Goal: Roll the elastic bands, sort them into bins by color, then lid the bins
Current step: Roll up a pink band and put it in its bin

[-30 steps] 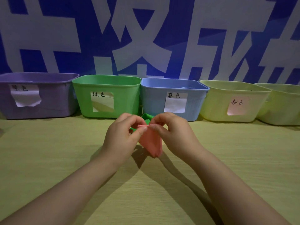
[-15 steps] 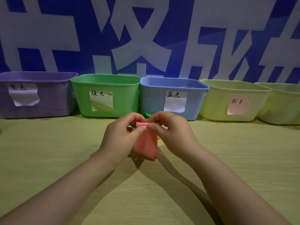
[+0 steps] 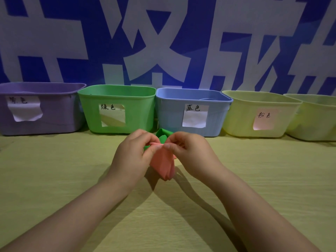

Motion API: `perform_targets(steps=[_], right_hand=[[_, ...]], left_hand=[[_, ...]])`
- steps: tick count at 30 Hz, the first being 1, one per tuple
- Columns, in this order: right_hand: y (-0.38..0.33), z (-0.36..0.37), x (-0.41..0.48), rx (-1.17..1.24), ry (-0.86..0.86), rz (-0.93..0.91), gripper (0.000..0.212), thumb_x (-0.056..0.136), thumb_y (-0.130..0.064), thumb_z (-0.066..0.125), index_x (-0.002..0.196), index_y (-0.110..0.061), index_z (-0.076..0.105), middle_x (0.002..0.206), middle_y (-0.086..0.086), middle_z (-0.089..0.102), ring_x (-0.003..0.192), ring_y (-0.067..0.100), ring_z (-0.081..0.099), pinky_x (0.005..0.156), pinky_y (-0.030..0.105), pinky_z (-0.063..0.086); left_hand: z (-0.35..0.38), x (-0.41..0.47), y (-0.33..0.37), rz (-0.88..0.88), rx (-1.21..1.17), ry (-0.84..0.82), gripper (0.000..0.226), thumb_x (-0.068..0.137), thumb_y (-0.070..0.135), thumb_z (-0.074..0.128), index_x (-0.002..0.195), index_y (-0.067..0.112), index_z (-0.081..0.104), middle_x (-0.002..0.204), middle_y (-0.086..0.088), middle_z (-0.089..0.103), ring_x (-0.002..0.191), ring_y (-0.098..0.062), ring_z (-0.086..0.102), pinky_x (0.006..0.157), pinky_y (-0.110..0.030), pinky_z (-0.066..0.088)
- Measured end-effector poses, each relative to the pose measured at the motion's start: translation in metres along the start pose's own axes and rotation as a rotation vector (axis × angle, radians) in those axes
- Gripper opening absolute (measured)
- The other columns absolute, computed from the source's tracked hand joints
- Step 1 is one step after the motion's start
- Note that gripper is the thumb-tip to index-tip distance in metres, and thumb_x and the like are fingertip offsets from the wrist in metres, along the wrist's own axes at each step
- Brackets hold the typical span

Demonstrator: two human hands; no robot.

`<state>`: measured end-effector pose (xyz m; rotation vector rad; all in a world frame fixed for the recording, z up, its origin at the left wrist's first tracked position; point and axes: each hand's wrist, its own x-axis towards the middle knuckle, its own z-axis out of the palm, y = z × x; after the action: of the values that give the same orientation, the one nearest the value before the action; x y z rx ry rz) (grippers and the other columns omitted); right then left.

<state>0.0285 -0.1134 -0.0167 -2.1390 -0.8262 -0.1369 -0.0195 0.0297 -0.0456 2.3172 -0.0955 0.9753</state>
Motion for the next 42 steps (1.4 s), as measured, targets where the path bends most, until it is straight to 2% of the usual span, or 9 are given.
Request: perform_targets(steps=[6,10,16,19,22,29,33,37,42], right_hand=[[-0.0028,-0.0011,-0.0009,-0.111,-0.033,-0.037,0.016,0.092,-0.028,0.054,0.096,-0.019,0.066,0.093,-0.002,0.067,0.084,0.013,0.056,0.07,0.026,0.038],[-0.0042,-0.0002,-0.0028,-0.109,-0.002,-0.059,0.017,0.085,-0.033,0.063,0.096,-0.021,0.063,0.088,-0.005,0.064,0.082,0.012,0.056,0.072,0.026,0.041],[-0.0033,-0.0017,-0.0017,-0.15,0.042,-0.071,0.012,0.084,-0.03,0.063,0.09,-0.02,0.067,0.087,-0.007,0.06,0.084,0.01,0.054,0.072,0.025,0.038],[-0.0022,-0.0016,-0.0011,-0.17,0.04,-0.062,0.017,0.085,-0.03,0.062,0.094,-0.017,0.068,0.091,-0.003,0.06,0.087,0.014,0.054,0.073,0.026,0.037],[-0.0008,-0.0028,-0.0005,-0.19,0.045,-0.028,0.021,0.088,-0.03,0.058,0.098,-0.016,0.069,0.097,0.004,0.062,0.091,0.019,0.055,0.071,0.028,0.034],[-0.0024,-0.0043,-0.0019,-0.172,-0.003,-0.038,0.021,0.091,-0.032,0.054,0.096,-0.017,0.069,0.091,0.0,0.065,0.081,0.012,0.053,0.062,0.025,0.034],[-0.0029,-0.003,-0.0029,-0.112,0.018,-0.068,0.024,0.082,-0.036,0.066,0.101,-0.023,0.065,0.091,-0.004,0.065,0.084,0.01,0.056,0.072,0.025,0.042],[-0.0015,-0.0034,-0.0031,-0.134,0.085,-0.085,0.011,0.083,-0.031,0.065,0.09,-0.022,0.069,0.081,-0.01,0.06,0.078,0.006,0.053,0.067,0.015,0.038],[-0.0041,-0.006,-0.0036,-0.101,0.055,-0.078,0.02,0.087,-0.035,0.059,0.09,-0.019,0.071,0.074,-0.009,0.059,0.067,0.003,0.051,0.062,0.015,0.037]], left_hand=[[0.0,0.0017,-0.0006,-0.004,0.043,-0.02,0.006,0.087,0.017,0.061,0.082,0.018,0.065,0.083,0.007,0.056,0.081,-0.01,0.051,0.068,-0.016,0.038],[-0.0014,0.0034,-0.0019,-0.01,0.018,-0.011,0.006,0.085,0.018,0.062,0.083,0.017,0.068,0.082,0.005,0.058,0.081,-0.011,0.054,0.068,-0.021,0.04],[0.0,0.0025,-0.0037,-0.004,-0.011,-0.044,0.01,0.086,0.021,0.063,0.082,0.016,0.069,0.08,0.009,0.057,0.078,-0.003,0.053,0.064,-0.009,0.035],[0.0005,0.0023,-0.0037,-0.019,-0.041,-0.055,0.024,0.081,0.034,0.055,0.089,0.018,0.071,0.082,0.009,0.06,0.08,-0.003,0.053,0.065,-0.009,0.037],[0.0009,0.0,0.0009,-0.046,-0.083,-0.068,0.019,0.082,0.032,0.066,0.1,0.026,0.065,0.087,0.014,0.062,0.081,0.0,0.055,0.068,-0.013,0.041],[-0.003,0.0004,0.0016,-0.035,-0.056,-0.03,0.002,0.082,0.022,0.064,0.083,0.022,0.066,0.079,0.012,0.063,0.079,-0.002,0.056,0.068,-0.021,0.045],[-0.0034,0.0027,0.0,-0.047,-0.061,0.007,0.006,0.085,0.019,0.062,0.083,0.023,0.065,0.082,0.012,0.058,0.081,-0.002,0.054,0.066,-0.014,0.041],[-0.0024,0.0017,-0.0013,-0.011,-0.06,-0.024,0.021,0.085,0.032,0.052,0.089,0.019,0.068,0.081,0.011,0.061,0.082,-0.004,0.055,0.064,-0.014,0.04],[-0.0033,0.0003,0.0023,-0.032,-0.099,-0.039,0.01,0.081,0.025,0.066,0.091,0.022,0.065,0.085,0.013,0.064,0.082,-0.002,0.058,0.072,-0.024,0.047]])
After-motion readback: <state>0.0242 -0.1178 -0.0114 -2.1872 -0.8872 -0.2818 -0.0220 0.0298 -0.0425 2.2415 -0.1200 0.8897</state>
